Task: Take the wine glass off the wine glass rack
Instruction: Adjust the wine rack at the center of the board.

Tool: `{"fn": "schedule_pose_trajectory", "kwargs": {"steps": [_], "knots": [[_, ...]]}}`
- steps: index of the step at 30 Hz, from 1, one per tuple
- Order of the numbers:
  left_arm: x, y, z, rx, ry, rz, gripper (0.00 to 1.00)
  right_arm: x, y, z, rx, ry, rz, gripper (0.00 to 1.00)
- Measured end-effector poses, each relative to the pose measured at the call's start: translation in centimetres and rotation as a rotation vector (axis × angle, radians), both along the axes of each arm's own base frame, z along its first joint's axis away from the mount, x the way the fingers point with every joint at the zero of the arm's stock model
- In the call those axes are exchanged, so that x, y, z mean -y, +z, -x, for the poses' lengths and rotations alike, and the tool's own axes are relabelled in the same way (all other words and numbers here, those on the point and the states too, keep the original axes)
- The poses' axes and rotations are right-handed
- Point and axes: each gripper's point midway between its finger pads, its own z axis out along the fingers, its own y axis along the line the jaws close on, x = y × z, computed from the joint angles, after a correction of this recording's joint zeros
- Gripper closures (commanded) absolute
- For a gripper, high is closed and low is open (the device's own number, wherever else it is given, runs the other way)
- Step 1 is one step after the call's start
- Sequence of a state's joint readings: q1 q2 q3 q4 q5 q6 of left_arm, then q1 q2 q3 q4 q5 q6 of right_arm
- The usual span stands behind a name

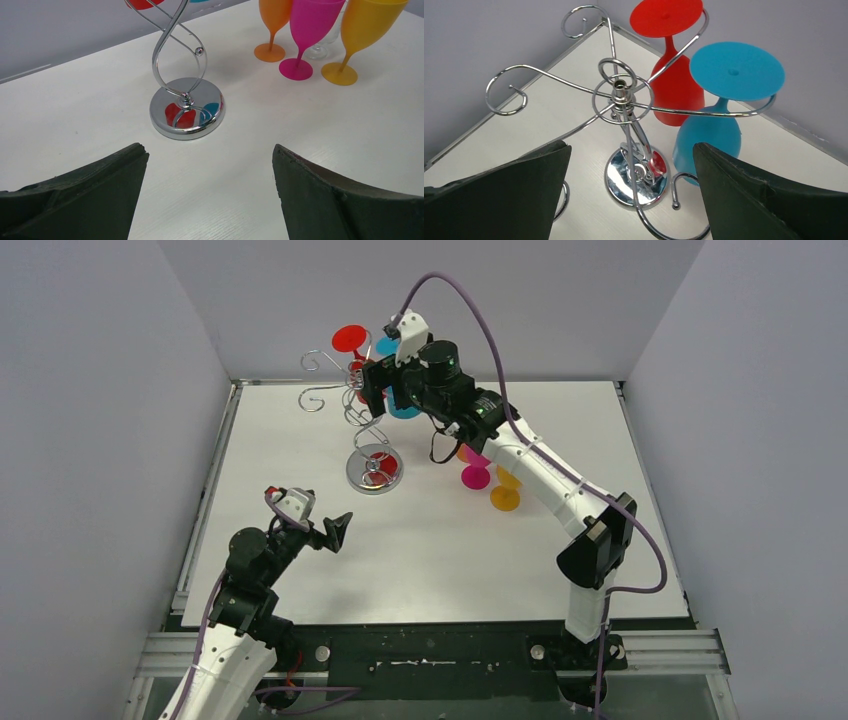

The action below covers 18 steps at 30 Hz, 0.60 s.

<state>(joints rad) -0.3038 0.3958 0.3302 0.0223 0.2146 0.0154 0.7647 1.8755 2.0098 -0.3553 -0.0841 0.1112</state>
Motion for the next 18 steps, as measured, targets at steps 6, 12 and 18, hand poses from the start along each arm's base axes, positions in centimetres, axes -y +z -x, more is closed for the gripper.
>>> {"fn": "schedule_pose_trajectory", "kwargs": {"steps": [6, 12, 18], "knots": [[0.0, 0.0, 0.0, 0.000, -0.002, 0.000, 0.06, 2.4, -1.8, -1.1, -0.054, -0.060, 0.003, 0.01], [0.0, 0.0, 0.0, 0.000, -0.002, 0.000, 0.06, 2.5, -3.1, -0.7, -0.116, -0.028, -0.003, 0.05], [0.0, 0.0, 0.0, 0.000, -0.003, 0.000, 0.06, 1.4, -2.9, 0.5, -0.128, 0.032, -0.016, 0.10]]}}
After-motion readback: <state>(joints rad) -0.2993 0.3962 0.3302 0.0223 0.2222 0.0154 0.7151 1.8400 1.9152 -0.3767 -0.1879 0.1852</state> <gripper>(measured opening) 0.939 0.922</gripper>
